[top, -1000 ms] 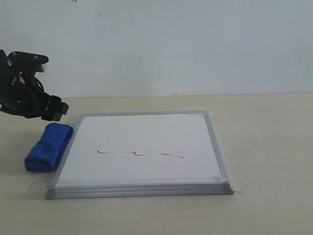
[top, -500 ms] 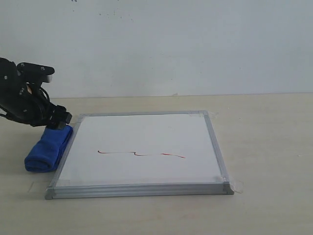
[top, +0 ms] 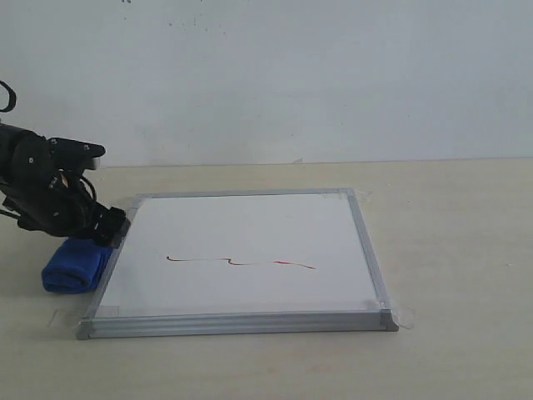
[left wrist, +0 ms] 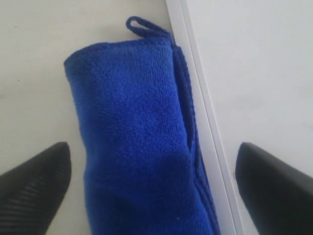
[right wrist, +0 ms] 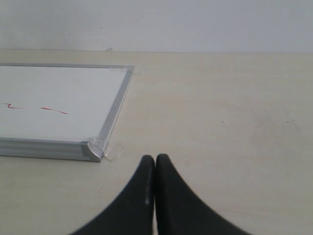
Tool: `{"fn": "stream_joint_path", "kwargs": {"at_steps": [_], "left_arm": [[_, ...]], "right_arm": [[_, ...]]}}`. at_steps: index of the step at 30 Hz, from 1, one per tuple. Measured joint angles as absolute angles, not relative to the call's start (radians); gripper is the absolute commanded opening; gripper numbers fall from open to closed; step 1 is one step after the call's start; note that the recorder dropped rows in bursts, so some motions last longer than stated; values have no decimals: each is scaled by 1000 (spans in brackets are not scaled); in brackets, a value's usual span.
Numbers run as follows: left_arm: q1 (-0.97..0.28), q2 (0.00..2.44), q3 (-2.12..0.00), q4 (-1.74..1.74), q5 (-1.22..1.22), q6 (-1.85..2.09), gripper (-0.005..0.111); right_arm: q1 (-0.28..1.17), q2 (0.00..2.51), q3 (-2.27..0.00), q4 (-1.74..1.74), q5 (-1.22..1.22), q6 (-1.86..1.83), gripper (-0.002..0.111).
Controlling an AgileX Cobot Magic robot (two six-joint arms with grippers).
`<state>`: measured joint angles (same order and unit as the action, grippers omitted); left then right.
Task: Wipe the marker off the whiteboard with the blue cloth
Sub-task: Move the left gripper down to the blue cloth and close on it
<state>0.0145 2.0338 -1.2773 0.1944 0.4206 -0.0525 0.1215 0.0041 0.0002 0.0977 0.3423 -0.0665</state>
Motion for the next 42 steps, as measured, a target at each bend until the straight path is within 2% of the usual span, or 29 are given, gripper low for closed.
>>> {"fn": "stream_joint_path", "kwargs": {"at_steps": [13, 42], "left_arm": [[15, 2046, -1277, 201, 380, -53, 88], [15, 2092, -1277, 209, 358, -83, 88]], "right_arm": [[121, 4, 0, 98, 342, -67, 0], [121, 4, 0, 98, 342, -67, 0]]}}
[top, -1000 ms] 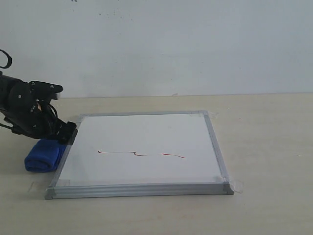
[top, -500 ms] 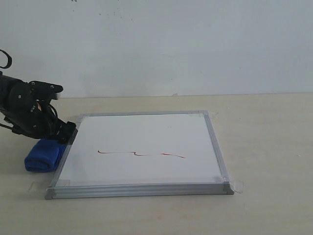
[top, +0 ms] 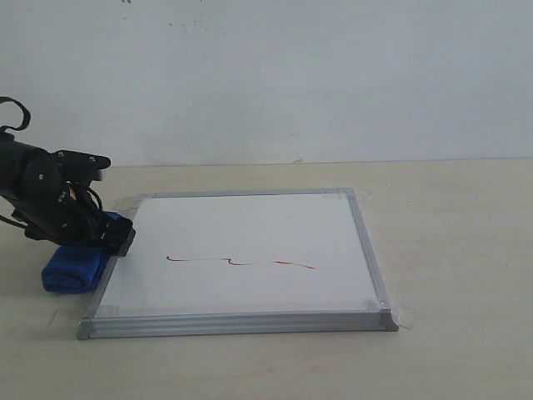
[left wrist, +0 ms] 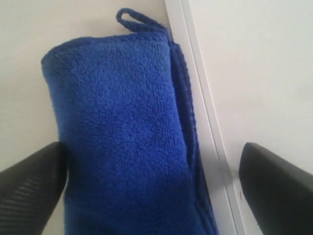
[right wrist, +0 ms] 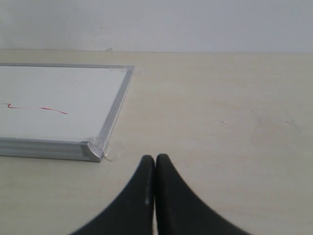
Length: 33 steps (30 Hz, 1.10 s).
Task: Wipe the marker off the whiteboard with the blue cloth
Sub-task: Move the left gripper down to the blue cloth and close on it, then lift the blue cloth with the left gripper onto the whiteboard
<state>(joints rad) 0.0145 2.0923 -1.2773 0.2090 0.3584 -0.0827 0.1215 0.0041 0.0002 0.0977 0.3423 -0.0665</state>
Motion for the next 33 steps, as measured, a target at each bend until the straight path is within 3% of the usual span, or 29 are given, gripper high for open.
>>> {"fn": "stream_joint_path", "kwargs": {"at_steps": [2, 12, 23, 33], "left_arm": [[15, 2092, -1277, 218, 358, -86, 85], [20, 2092, -1279, 245, 358, -104, 6], [20, 1898, -1324, 288, 520, 26, 4], [-125, 2005, -1295, 141, 412, 200, 4]], "right_arm": [[121, 4, 0, 98, 342, -67, 0], [121, 4, 0, 98, 342, -67, 0], [121, 4, 0, 98, 342, -67, 0], [121, 4, 0, 98, 342, -67, 0]]}}
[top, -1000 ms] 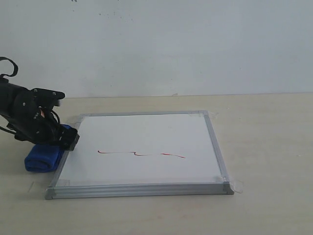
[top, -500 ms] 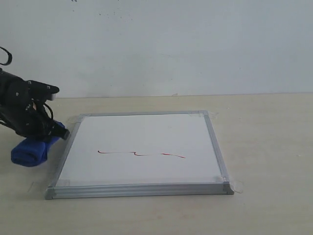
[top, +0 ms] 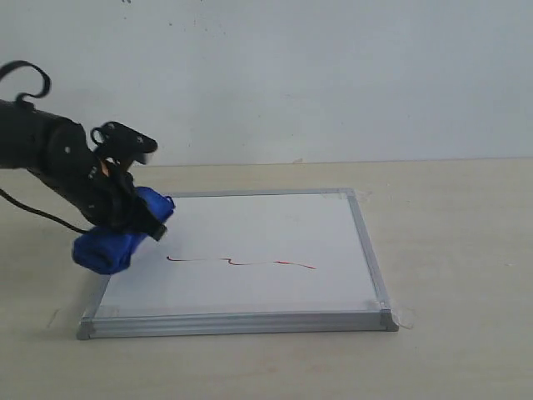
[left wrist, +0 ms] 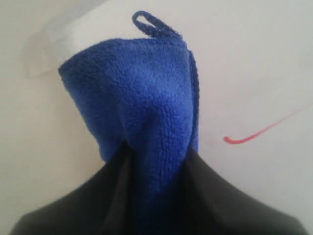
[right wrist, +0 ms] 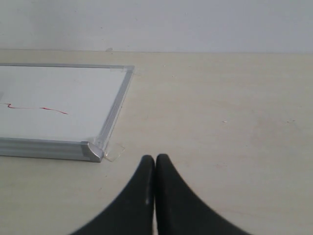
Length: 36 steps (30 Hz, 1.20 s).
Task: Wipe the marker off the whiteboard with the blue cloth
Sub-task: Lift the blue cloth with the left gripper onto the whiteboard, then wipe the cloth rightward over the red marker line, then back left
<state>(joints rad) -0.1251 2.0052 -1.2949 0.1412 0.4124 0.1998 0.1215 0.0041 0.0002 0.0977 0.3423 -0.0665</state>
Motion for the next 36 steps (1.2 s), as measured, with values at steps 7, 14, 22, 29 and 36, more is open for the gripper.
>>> {"fn": "stream_joint_path", "kwargs": {"at_steps": [7, 14, 22, 29, 36], "left_arm": [[-175, 2091, -1295, 135, 353, 203, 4], [-212, 2113, -1303, 157, 328, 200, 4], [-367, 2127, -1323, 163, 317, 200, 4], [-376, 2127, -1325, 199, 327, 122, 4], [-186, 2127, -1335, 303, 358, -61, 4]], "right_arm": [[121, 4, 0, 98, 342, -67, 0], [121, 4, 0, 98, 342, -67, 0], [121, 4, 0, 98, 342, -67, 0], [121, 4, 0, 98, 342, -67, 0], [121, 4, 0, 98, 342, -67, 0]]}}
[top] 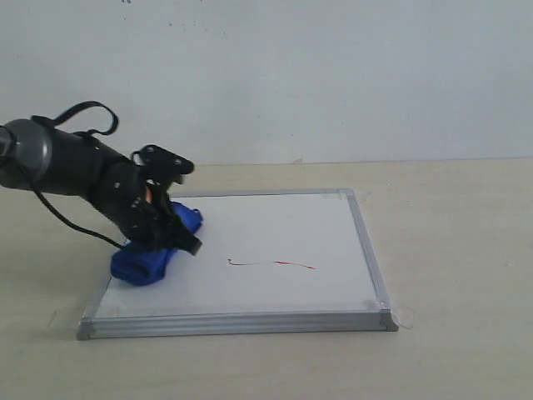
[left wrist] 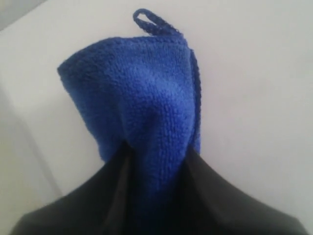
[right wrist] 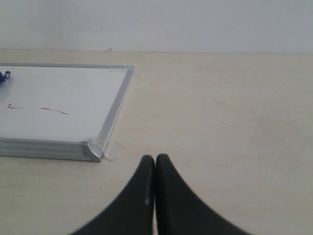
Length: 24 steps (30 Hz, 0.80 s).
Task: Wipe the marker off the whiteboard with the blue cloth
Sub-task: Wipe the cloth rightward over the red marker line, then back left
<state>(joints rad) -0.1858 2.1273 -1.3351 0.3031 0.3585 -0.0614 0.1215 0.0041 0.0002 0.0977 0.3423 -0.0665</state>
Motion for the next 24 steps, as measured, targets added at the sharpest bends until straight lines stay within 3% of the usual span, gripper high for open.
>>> {"fn": "stream_joint_path", "kwargs": {"at_steps": [7, 19, 24], "left_arm": [[-89, 2127, -1346, 263, 386, -48, 4], [-309, 2127, -1348, 163, 392, 258, 4], [-286, 2134, -1358, 185, 352, 178, 4]], "right_arm": [[121, 4, 0, 98, 342, -67, 0], [121, 4, 0, 98, 342, -67, 0], [121, 4, 0, 98, 342, -67, 0]]}}
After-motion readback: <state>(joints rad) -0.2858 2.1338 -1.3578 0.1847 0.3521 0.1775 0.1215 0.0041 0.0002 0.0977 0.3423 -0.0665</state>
